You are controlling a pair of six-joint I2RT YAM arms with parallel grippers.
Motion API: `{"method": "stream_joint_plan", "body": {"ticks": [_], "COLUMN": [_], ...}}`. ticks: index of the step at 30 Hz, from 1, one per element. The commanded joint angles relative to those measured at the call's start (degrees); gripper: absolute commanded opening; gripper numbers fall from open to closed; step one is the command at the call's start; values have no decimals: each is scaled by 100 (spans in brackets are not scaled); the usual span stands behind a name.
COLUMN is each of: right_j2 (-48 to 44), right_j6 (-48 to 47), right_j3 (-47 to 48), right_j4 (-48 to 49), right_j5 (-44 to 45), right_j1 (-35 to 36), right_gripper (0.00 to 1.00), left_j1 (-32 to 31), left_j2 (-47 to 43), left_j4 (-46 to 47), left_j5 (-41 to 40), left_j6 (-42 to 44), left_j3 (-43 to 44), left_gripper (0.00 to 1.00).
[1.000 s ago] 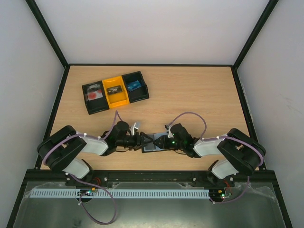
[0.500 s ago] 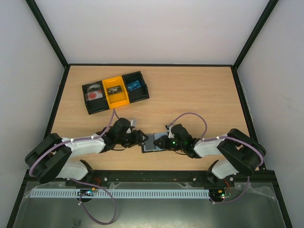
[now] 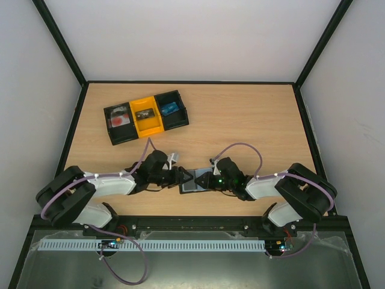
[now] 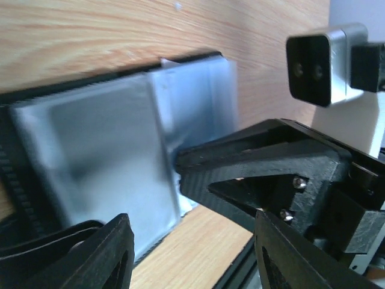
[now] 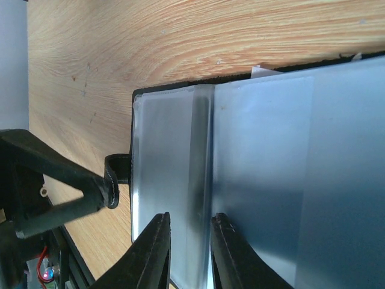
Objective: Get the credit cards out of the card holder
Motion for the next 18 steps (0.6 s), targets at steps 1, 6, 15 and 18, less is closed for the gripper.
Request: {"method": "stream_joint_plan", "body": {"ticks": [1, 6, 15, 18], "right_j2": [-121, -295, -199, -174], "right_j6": [-27, 74, 0, -17], "right_j3": [-65, -230, -219, -203], "right_j4": [-66, 59, 111, 76], "right_j5": [150, 249, 279, 315], "right_j1": [35, 38, 41, 40], "right_gripper": [20, 20, 20, 20], "left_j1": [-217, -273, -273, -272], "left_j2": [326, 644, 871, 658], "left_j4": [623, 504, -742, -1228], "left_j5": [344, 178, -339, -680], "left_j6": [-140, -180, 358, 490], "left_j3": [387, 622, 897, 959], "left_gripper": [57, 59, 60, 60]}}
